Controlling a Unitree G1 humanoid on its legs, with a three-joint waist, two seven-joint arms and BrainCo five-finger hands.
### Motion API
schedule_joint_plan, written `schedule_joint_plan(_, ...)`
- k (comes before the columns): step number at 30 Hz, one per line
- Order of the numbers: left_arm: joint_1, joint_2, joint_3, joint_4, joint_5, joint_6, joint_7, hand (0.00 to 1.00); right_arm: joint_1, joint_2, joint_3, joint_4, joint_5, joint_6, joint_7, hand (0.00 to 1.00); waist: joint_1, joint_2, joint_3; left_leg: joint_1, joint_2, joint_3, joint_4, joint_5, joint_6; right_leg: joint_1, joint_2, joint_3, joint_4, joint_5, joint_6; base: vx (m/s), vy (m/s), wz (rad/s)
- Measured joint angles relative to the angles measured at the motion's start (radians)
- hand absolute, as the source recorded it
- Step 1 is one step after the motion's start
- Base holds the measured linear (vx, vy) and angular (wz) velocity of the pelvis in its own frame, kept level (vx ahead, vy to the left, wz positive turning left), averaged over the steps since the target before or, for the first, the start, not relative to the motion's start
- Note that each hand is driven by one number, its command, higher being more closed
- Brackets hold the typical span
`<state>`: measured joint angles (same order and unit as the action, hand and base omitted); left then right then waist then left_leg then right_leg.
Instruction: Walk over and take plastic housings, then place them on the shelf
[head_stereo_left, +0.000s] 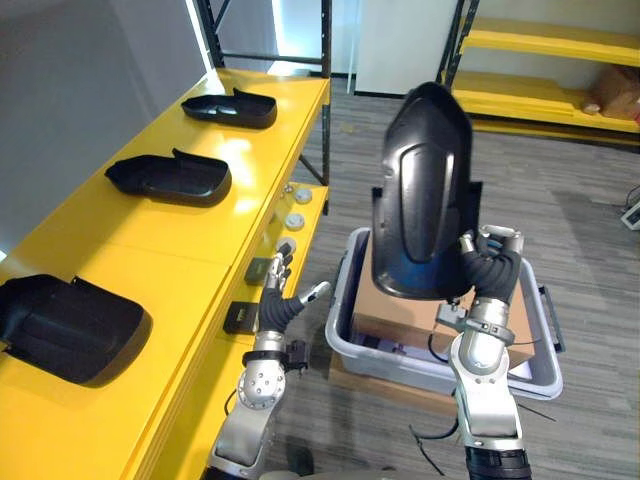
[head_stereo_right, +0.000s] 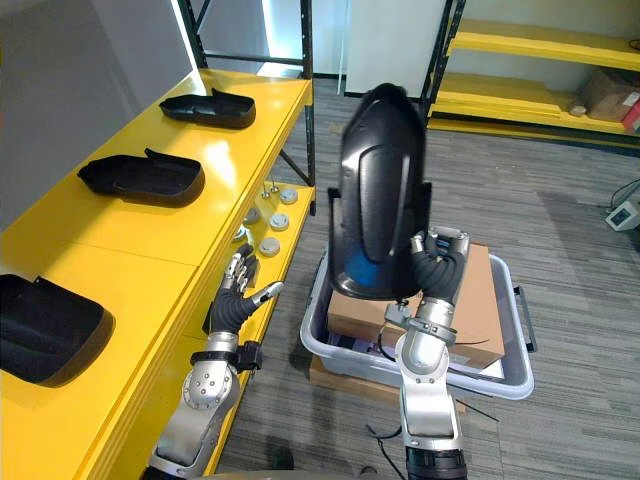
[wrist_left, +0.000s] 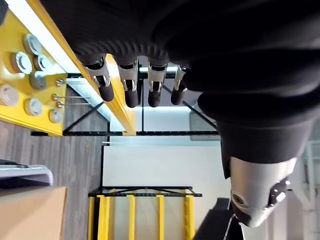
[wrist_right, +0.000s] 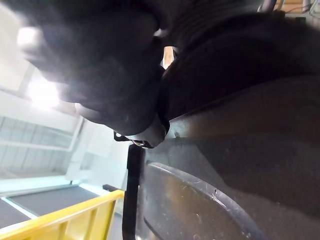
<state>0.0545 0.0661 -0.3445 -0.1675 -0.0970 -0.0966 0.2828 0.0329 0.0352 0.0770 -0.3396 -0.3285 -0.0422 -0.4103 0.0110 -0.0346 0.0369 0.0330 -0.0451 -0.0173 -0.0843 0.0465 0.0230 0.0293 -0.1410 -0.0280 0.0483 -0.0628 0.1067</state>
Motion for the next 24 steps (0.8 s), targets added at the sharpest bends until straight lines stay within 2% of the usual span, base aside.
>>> schedule_joint_plan(5,-0.044,0.023,-0.041,-0.002,-0.089,-0.002,-0.007,0.00,-0.001,-0.018,0.065,0.000,-0.028,-0.011,0.006,1.00,-0.009,0.000,0.000,0.003,-0.001,0.006,0.000,0.000,0.000,0.000,0.000,0.006,0.000,0.002,0.000,-0.03,-0.012,-0.04)
schedule_joint_plan(7,-0.057,0.033,-0.056,-0.002,-0.111,-0.002,-0.020,0.00,-0.004,-0.037,0.105,0.000,-0.037,-0.022,0.019,1.00,-0.024,0.000,-0.002,0.003,-0.001,0.007,0.000,0.000,0.000,0.000,0.000,0.007,-0.001,0.003,0.000,-0.01,-0.009,-0.02)
schedule_joint_plan(14,-0.084,0.052,-0.079,-0.002,-0.164,-0.001,-0.017,0.00,-0.005,-0.070,0.168,0.000,-0.038,-0.030,0.022,1.00,-0.032,0.003,-0.019,0.007,0.000,0.025,0.000,-0.002,0.003,-0.001,0.001,0.024,-0.011,0.013,-0.001,-0.03,-0.012,-0.07)
schedule_joint_plan(15,-0.087,0.058,-0.083,-0.002,-0.172,0.001,-0.016,1.00,-0.005,-0.078,0.177,0.000,-0.038,-0.030,0.022,1.00,-0.037,0.003,-0.019,0.007,0.000,0.025,0.000,-0.002,0.003,-0.001,0.001,0.026,-0.012,0.015,-0.001,-0.05,-0.013,-0.04)
schedule_joint_plan(24,-0.143,0.076,-0.099,0.003,-0.227,0.005,0.010,1.00,-0.043,-0.126,0.217,0.001,-0.034,-0.049,0.015,1.00,-0.052,0.002,-0.027,-0.002,-0.003,0.041,-0.001,-0.001,0.004,-0.017,0.001,0.041,-0.016,0.024,0.001,-0.04,-0.014,-0.06)
